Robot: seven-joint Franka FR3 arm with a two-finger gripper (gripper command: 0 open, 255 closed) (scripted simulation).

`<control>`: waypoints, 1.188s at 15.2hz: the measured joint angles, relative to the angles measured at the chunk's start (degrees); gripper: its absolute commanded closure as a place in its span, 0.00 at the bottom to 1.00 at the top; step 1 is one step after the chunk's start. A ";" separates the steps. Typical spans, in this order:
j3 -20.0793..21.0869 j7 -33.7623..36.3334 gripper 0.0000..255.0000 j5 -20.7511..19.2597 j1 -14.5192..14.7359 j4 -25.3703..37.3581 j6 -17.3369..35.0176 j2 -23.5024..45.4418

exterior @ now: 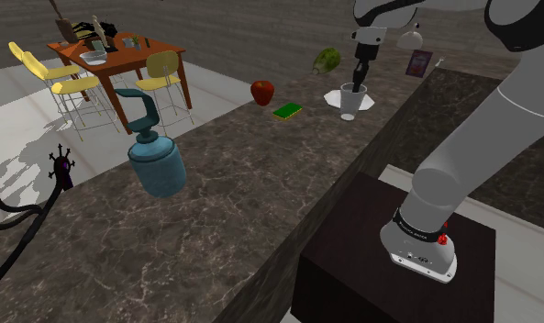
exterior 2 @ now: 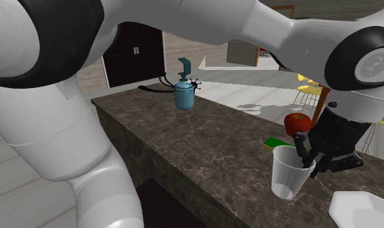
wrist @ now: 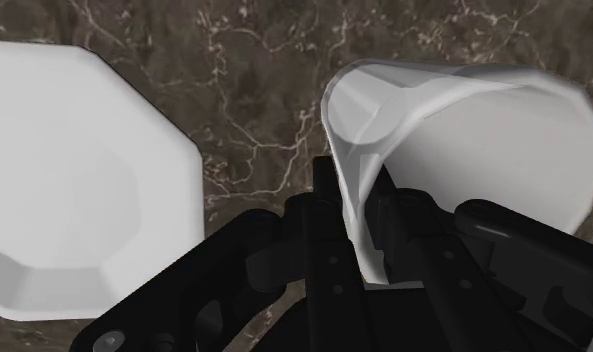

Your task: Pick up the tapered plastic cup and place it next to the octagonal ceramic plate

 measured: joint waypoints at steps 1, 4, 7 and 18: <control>-0.03 -0.07 1.00 0.03 -0.01 -0.67 0.74 0.07; -0.14 -0.28 1.00 0.14 -0.02 -2.85 3.19 0.39; -0.23 -0.44 1.00 0.16 -0.07 -3.43 3.89 0.51; -0.24 -0.45 0.00 0.18 -0.07 -3.51 4.03 0.54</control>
